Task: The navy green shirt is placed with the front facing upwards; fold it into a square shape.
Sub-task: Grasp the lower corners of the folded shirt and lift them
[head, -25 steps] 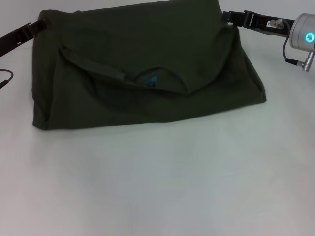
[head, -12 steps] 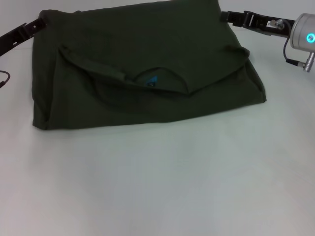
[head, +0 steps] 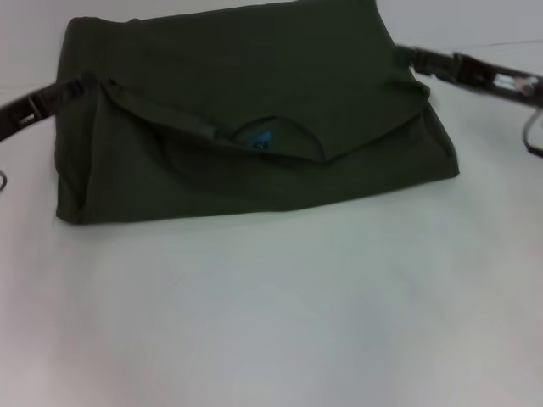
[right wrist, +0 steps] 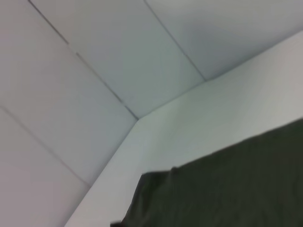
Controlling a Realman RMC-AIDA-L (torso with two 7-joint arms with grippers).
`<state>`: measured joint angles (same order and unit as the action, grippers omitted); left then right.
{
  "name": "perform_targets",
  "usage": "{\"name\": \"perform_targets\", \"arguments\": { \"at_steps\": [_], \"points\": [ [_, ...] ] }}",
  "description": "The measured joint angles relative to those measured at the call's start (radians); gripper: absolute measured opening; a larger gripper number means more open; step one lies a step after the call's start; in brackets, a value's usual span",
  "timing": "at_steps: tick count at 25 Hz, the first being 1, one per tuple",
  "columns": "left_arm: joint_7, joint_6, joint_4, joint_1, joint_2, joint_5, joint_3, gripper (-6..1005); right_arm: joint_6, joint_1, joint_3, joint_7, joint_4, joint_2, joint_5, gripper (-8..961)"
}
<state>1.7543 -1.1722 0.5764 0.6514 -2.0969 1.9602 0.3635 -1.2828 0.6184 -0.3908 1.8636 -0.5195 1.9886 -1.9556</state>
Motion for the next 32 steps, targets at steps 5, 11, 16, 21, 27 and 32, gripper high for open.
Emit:
{"name": "perform_targets", "arguments": {
  "at_steps": [5, 11, 16, 21, 27, 32],
  "points": [
    [0.0, -0.104, 0.04, -0.05, -0.02, -0.004, -0.002, 894, -0.11, -0.092, -0.04, -0.001, -0.053, -0.02, -0.006, 770],
    [0.009, -0.241, 0.076, -0.103, -0.035, 0.002, 0.001, 893, -0.226, -0.18, -0.065, 0.004, -0.172, -0.054, -0.082, 767],
    [0.022, -0.319, 0.075, -0.109, -0.031, 0.015, 0.003, 892, -0.214, -0.206, -0.052, 0.042, -0.216, -0.079, -0.164, 766],
    [0.023, -0.355, 0.069, -0.11, -0.032, 0.033, 0.016, 891, -0.164, -0.197, -0.054, 0.114, -0.23, -0.098, -0.225, 764],
    [0.024, -0.353, 0.068, -0.116, -0.037, 0.035, 0.041, 892, -0.112, -0.174, -0.061, 0.148, -0.226, -0.086, -0.249, 763],
    [0.024, -0.353, 0.068, -0.115, -0.038, 0.036, 0.043, 892, -0.05, -0.153, -0.082, 0.141, -0.208, -0.052, -0.251, 763]
  ]
}}
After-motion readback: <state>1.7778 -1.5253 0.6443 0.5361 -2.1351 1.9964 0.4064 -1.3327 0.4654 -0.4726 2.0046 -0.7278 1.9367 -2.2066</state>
